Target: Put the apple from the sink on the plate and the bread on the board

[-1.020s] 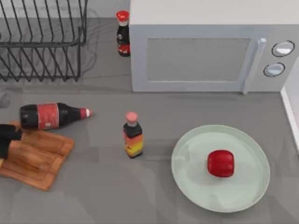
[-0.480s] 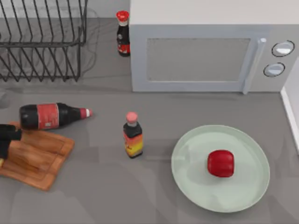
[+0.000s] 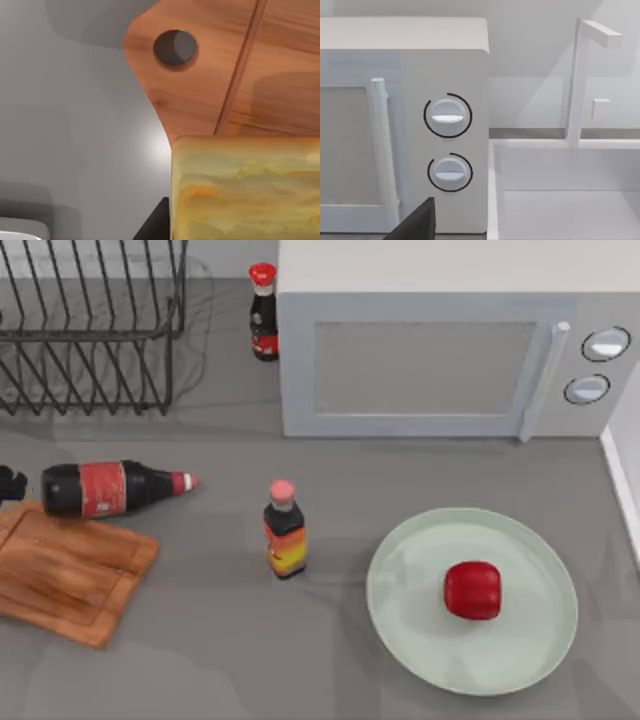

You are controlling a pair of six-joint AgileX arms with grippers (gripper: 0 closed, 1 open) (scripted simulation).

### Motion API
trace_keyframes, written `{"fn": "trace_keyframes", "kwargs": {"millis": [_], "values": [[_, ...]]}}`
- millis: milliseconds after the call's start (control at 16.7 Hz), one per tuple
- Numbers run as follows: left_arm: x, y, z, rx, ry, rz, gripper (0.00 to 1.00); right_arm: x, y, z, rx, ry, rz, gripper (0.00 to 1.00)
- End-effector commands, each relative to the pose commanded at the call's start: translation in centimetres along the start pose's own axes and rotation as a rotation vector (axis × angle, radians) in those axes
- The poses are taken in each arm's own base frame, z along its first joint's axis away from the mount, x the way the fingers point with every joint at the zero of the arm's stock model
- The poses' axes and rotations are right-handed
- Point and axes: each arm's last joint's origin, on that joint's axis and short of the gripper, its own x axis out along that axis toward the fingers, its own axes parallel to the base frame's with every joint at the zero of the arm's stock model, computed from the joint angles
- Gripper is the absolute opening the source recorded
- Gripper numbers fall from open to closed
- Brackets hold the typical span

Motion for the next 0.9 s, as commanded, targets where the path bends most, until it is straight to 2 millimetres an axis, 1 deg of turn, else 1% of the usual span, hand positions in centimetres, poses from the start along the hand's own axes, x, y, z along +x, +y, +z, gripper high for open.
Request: {"fn": "trace_keyframes", "kwargs": {"millis": [180,300,420,660,780,900], "values": [[-2.9,-0.1,-0.2,0.0,0.0,0.0,0.0,0.0,0.0,0.0,0.0,0.0,0.0,1.0],[-4.2,-0.2,-0.3,0.0,0.0,0.0,0.0,0.0,0.0,0.0,0.0,0.0,0.0,1.0],[-4.5,-0.3,-0.4,0.0,0.0,0.0,0.0,0.0,0.0,0.0,0.0,0.0,0.0,1.0],[-4.3,-0.3,-0.3,0.003,0.002,-0.002,0.0,0.0,0.0,0.0,0.0,0.0,0.0,1.0],[-4.5,-1.2,0.2,0.038,-0.039,-0.013,0.0,0.0,0.0,0.0,0.0,0.0,0.0,1.0],[-4.4,-3.1,1.1,0.09,-0.094,-0.025,0.0,0.0,0.0,0.0,0.0,0.0,0.0,1.0]]}}
